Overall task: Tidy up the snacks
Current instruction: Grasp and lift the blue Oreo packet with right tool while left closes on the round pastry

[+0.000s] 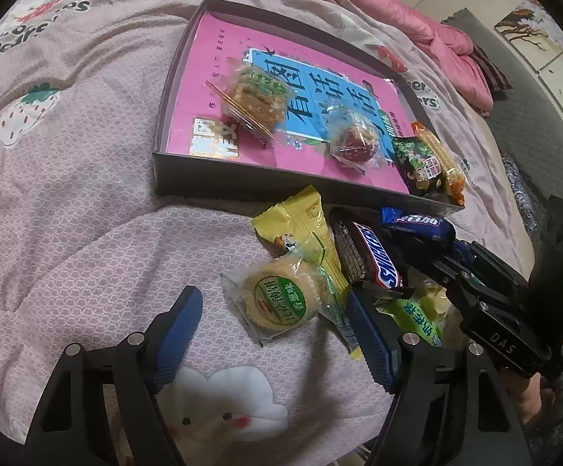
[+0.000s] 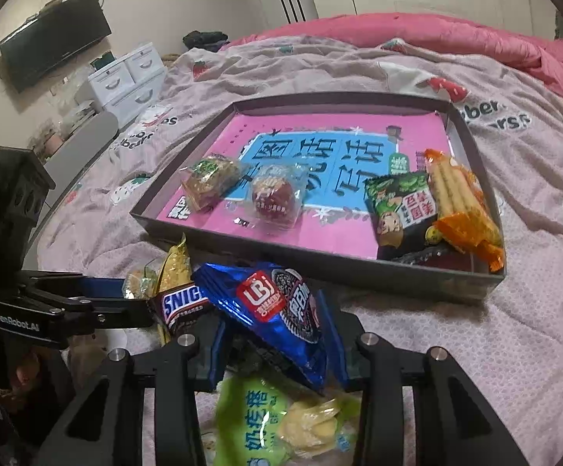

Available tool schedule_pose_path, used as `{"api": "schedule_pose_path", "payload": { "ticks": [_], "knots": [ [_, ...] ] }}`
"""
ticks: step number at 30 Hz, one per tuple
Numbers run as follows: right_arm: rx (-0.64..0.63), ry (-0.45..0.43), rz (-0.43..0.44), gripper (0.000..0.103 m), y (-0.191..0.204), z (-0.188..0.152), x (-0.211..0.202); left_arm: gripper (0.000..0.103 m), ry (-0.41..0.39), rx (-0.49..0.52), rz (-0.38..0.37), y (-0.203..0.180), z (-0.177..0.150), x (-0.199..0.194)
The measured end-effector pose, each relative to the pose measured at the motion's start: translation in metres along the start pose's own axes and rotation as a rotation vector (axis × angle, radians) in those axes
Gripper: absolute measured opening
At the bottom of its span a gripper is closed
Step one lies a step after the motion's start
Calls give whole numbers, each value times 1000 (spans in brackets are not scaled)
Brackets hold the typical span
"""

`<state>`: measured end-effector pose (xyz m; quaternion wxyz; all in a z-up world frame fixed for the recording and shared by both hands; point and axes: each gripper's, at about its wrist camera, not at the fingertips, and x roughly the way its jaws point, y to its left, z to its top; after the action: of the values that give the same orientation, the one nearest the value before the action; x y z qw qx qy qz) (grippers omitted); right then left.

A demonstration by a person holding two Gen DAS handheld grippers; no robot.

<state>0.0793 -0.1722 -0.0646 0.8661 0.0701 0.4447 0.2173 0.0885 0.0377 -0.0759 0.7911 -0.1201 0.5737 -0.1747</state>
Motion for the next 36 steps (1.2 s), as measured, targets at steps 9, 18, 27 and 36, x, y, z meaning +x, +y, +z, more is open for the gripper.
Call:
{"api": "schedule_pose_path", "payload": {
  "ticks": [9, 18, 27, 36],
  "knots": [
    [24, 14, 36, 47, -1, 0, -1, 78, 7, -1, -5, 2, 1, 0],
    [278, -27, 177, 47, -54, 3, -19, 78, 11, -12, -11, 2, 2, -1],
    [40, 31, -40, 47, -27, 4, -9, 77, 0, -46, -17, 6, 2, -1],
    [-23, 31, -66, 24, -21, 3, -5, 62, -3, -60, -42, 2, 4, 2]
  ]
}}
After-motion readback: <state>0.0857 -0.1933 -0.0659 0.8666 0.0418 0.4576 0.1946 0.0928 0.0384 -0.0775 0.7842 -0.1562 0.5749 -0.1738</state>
